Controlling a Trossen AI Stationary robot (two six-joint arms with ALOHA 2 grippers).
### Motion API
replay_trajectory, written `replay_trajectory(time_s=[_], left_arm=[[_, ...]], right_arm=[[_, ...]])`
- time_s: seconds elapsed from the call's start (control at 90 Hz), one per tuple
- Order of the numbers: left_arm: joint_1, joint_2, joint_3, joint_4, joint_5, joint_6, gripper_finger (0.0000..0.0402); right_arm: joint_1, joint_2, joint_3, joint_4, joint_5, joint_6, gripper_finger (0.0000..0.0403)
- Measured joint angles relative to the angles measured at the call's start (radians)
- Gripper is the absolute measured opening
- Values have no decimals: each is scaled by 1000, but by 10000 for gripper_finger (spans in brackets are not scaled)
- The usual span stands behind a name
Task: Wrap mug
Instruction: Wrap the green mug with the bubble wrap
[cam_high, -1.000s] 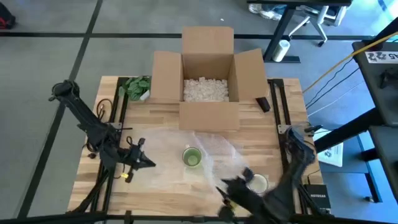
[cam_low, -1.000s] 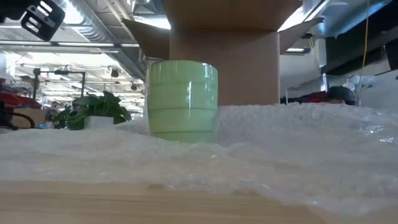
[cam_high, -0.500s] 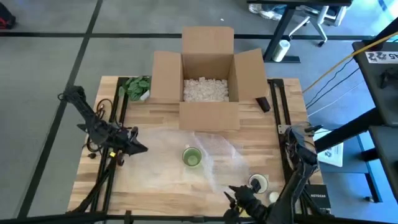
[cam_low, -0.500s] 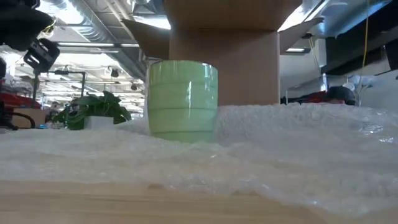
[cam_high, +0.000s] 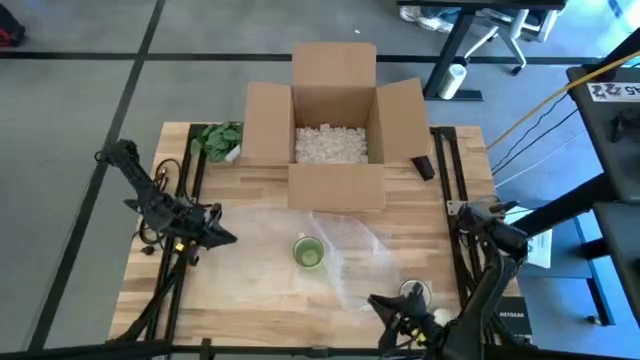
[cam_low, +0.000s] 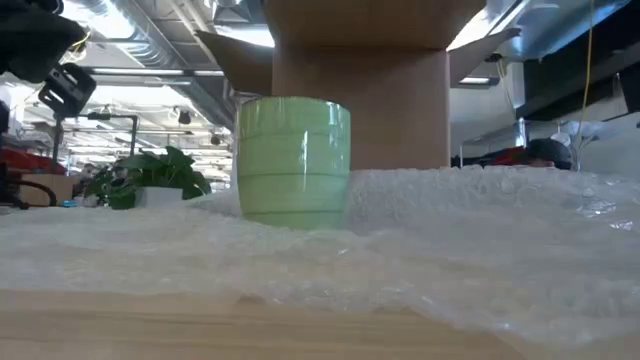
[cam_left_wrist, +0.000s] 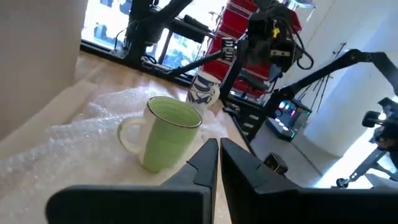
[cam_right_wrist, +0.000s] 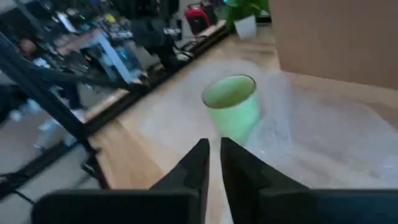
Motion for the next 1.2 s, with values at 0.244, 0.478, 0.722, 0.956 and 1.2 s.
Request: replay_trajectory(time_s=[0.244, 0.478, 0.722, 0.956, 1.2], left_arm=[[0, 0, 0, 4, 0, -1, 0], [0, 0, 0, 6, 0, -7, 0], [0, 0, 0, 7, 0, -8, 0], [0, 1, 0, 29, 0, -7, 0], [0, 1, 0, 53, -4, 38, 0]], right_arm=[[-48, -95, -170, 217, -79, -192, 0], [-56, -282, -460, 627, -113, -433, 0], [-190, -489, -759, 1138, -369, -938, 0], [-383, -585, -1020, 1549, -709, -1285, 0], [-519, -589, -1126, 1541, -988, -1378, 0]])
